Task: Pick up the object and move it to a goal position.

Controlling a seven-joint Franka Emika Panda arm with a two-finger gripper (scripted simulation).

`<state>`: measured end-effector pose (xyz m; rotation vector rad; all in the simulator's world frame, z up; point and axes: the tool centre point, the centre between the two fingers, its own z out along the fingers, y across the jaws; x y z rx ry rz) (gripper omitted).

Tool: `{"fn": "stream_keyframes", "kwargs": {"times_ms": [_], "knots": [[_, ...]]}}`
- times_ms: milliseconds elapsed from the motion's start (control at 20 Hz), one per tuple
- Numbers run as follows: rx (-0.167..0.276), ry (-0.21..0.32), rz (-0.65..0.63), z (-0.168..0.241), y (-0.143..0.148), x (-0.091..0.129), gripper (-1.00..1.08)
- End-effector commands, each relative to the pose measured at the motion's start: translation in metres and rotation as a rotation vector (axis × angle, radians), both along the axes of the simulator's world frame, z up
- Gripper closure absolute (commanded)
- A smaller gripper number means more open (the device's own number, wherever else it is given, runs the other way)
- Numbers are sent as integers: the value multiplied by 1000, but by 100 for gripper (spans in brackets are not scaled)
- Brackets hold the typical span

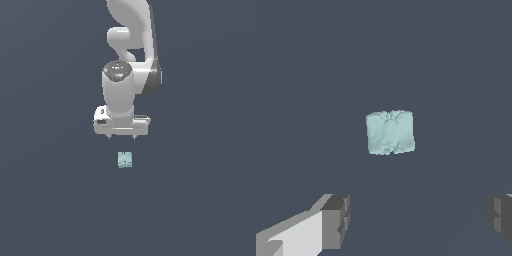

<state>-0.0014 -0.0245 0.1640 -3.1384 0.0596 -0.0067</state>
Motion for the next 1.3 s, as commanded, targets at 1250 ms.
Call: {"fn": "stream_keyframes", "kwargs": {"times_ms": [1250], "knots": [[-5, -4, 78, -37, 14, 29, -92]]}}
